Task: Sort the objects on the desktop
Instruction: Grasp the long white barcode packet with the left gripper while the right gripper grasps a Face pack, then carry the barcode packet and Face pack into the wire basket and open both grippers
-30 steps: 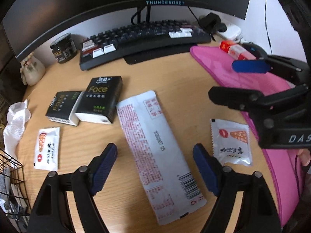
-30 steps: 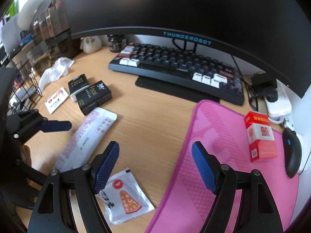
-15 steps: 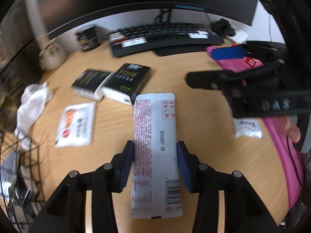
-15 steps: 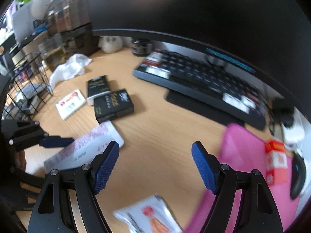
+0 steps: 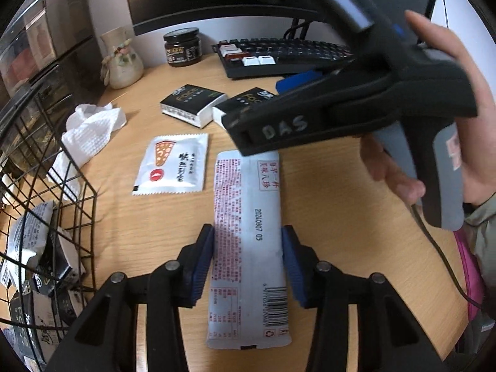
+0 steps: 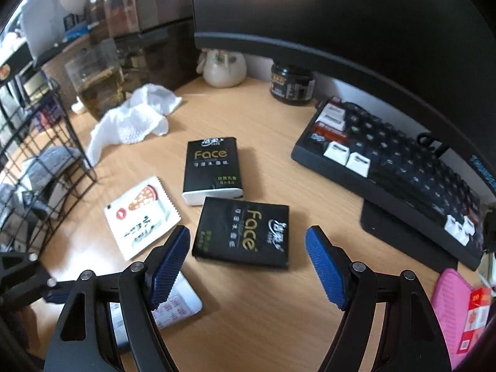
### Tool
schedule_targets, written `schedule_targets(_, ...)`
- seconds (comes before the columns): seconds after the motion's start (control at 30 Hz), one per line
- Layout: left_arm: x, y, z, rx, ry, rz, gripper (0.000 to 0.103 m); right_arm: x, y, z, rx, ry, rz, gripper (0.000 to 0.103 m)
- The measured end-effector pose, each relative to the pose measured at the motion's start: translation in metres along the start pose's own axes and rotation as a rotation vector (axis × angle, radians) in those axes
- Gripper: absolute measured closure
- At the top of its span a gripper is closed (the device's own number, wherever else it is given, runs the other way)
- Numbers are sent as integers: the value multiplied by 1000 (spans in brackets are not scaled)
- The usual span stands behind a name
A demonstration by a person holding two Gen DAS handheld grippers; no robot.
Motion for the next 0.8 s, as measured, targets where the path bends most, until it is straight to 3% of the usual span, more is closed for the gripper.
schedule_targets(0.1,-1,-2,1,-4,3,-2,54,9,-4,5,-14,-37,-17,27)
schedule_targets(0.13,-1,-3,1,-5,4,-3,54,7,-2,6,4,-38,-44,37)
schedule_targets(0.17,-2,-3,2,-7,5,-4,54,5,-1,5,12,-37,-47,40)
schedule_targets(0.5,-14,6,-4,6,29,-24,55,-36,10,17,67,11,-69,40)
schedule_targets(0.8,-64,17,-38,18,154,-48,55,-112,18,16,68,135,-36,40)
Point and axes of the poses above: each gripper's, at about its wrist camera, not at the fingertips, and x roughly the way its jaws point, y to its right, z to its underside, the point moved 3 cm from there along x, roughly the way its jaws point, and after that the axes turned 8 degrees about y, right-handed, at the moved point
